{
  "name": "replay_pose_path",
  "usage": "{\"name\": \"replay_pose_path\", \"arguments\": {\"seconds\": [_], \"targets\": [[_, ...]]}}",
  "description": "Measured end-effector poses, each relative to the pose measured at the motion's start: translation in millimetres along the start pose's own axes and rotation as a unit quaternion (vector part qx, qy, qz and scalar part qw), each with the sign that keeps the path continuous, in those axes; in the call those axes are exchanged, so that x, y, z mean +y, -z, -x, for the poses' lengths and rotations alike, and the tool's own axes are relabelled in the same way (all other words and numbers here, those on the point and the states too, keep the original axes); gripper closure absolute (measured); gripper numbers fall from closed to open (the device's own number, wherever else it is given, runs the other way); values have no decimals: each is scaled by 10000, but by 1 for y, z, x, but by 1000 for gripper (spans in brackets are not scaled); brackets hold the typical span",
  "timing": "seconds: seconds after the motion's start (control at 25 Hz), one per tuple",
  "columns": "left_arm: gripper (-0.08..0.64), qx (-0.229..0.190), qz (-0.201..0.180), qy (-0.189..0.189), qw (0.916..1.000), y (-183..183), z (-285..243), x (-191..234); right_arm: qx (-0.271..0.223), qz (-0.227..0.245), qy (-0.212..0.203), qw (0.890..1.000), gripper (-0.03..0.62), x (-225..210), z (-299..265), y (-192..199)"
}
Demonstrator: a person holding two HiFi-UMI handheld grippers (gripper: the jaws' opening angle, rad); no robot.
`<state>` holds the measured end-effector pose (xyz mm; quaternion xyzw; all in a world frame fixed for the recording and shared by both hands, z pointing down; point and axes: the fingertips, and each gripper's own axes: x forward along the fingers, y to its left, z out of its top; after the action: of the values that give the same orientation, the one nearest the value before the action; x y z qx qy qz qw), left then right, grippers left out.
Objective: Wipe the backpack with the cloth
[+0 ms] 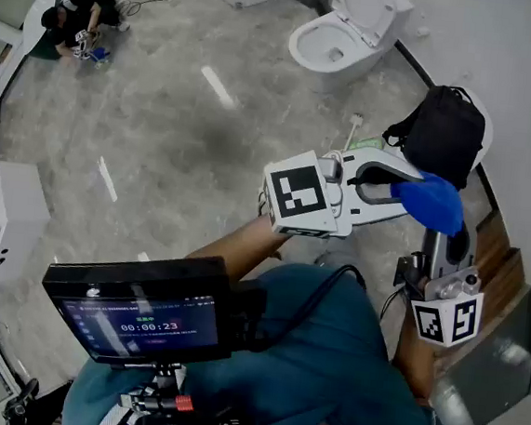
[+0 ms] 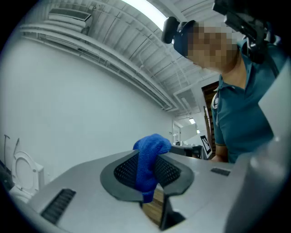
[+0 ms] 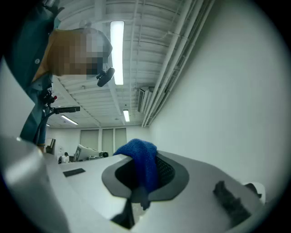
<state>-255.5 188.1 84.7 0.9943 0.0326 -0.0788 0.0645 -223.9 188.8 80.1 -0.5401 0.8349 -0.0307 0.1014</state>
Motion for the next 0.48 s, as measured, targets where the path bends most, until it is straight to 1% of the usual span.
{"name": "replay_pose_path", "arguments": {"seconds": [0.16, 0.24, 0.36, 0.48], "targets": [[485, 176, 28, 577, 9982, 26, 2, -49, 54, 3, 569, 9984, 561, 19, 52, 16], [483, 211, 43, 823, 9964, 31, 1, -68, 88, 85, 837, 9964, 561, 27, 71, 16], [483, 200, 138, 1142, 9932, 22, 0, -108, 151, 185, 1195, 9925, 561, 50, 103, 0], [483, 187, 181, 1443, 9892, 3, -1, -174, 178, 244, 1498, 9883, 561, 88, 155, -28]]}}
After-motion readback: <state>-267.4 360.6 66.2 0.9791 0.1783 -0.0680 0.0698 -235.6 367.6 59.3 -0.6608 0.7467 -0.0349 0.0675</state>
